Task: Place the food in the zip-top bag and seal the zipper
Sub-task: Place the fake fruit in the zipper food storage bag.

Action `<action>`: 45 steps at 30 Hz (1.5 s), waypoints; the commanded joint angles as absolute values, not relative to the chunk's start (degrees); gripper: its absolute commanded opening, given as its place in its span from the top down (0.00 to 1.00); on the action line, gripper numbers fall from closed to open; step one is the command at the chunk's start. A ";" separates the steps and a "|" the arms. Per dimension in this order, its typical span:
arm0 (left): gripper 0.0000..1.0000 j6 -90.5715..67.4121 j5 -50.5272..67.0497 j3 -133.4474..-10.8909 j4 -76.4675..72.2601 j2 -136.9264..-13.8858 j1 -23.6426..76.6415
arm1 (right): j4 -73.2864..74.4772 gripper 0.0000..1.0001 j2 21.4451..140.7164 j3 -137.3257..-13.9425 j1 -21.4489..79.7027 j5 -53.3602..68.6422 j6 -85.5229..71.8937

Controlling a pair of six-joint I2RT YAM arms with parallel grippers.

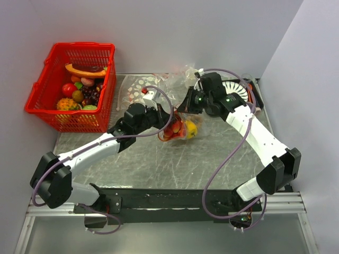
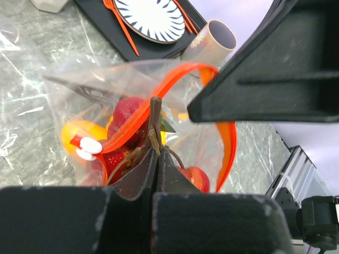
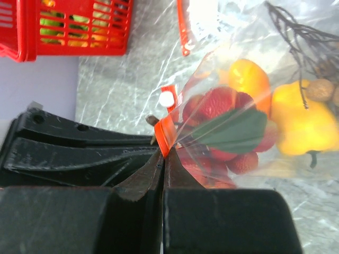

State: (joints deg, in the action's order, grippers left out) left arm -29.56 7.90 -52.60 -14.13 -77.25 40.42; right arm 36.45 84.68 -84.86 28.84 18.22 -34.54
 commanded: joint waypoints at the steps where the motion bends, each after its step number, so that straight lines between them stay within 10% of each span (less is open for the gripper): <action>1: 0.99 -28.48 10.37 -53.79 -16.87 -77.69 41.13 | 36.65 1.00 85.43 -88.86 29.27 15.20 -32.70; 12: 0.92 -25.85 9.41 -53.17 -18.81 -77.96 43.33 | 36.56 1.00 86.57 -90.26 29.35 16.88 -33.75; 30: 0.26 -25.84 2.99 -65.11 -0.71 -78.67 43.77 | 36.48 1.00 86.84 -91.23 29.27 16.17 -34.63; 45: 0.37 -32.86 -2.29 -61.45 17.49 -66.81 37.98 | 34.19 1.00 86.92 -89.30 28.83 17.32 -35.77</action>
State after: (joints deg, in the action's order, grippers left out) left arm -29.04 -0.16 -65.54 13.37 -71.07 41.21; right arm 38.48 87.57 -88.82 28.99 16.58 -35.09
